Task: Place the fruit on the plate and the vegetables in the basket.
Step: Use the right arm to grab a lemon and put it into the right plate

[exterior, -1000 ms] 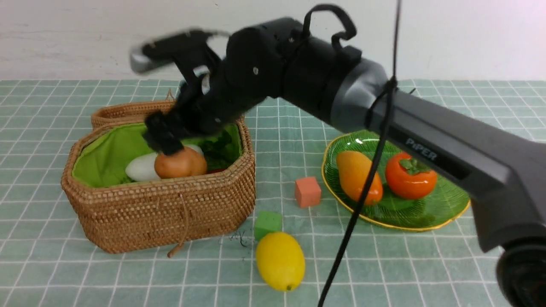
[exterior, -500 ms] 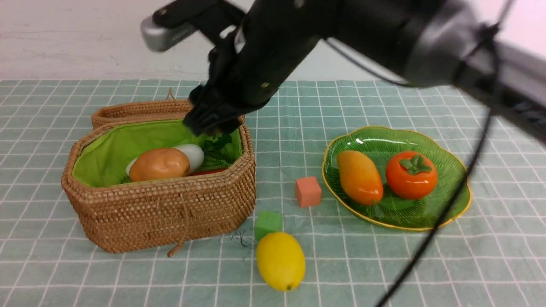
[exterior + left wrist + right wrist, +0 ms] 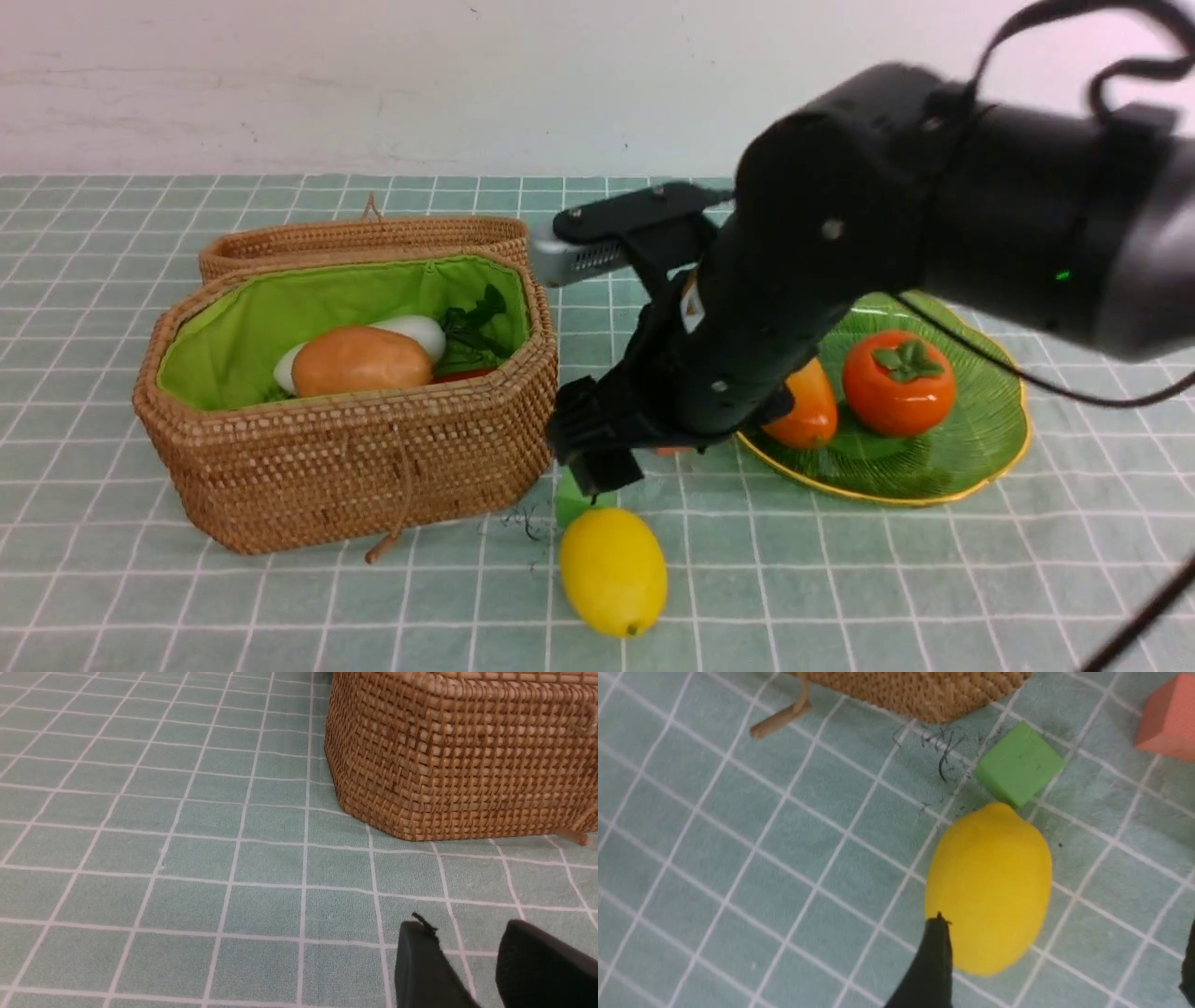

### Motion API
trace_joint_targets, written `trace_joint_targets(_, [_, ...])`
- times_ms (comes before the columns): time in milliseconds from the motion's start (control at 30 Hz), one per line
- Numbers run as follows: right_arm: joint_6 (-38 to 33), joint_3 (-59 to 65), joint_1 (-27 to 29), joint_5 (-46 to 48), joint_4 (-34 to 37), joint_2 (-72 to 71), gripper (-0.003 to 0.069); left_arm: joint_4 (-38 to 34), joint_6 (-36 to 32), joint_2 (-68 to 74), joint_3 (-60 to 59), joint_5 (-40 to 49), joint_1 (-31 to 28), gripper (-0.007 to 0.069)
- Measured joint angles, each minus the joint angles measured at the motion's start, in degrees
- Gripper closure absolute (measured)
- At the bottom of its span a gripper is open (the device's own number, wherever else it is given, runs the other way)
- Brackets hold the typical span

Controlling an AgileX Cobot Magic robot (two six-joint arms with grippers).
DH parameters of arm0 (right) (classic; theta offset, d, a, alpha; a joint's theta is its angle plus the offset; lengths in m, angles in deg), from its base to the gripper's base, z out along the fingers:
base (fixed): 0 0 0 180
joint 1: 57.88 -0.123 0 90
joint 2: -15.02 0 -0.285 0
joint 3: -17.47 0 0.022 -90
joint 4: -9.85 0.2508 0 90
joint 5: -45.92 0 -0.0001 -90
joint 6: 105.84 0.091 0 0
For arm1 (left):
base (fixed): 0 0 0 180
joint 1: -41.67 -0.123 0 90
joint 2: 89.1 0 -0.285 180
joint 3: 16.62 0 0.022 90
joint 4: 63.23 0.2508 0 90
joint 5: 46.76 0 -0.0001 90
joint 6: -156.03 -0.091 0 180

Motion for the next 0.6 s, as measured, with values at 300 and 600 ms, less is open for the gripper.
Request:
trace_joint_targets(300, [2.60, -0.37, 0.10, -1.62, 4.49, 14.91, 0.0058, 0.00, 0.00, 0.00, 0.00, 0.00, 0.00, 0.0387])
trace_joint_targets(600, [-6.65, -1.20, 0.75, 3.75, 10.87, 14.10, 0.0069, 0.00, 0.00, 0.00, 0.00, 0.00, 0.00, 0.0386])
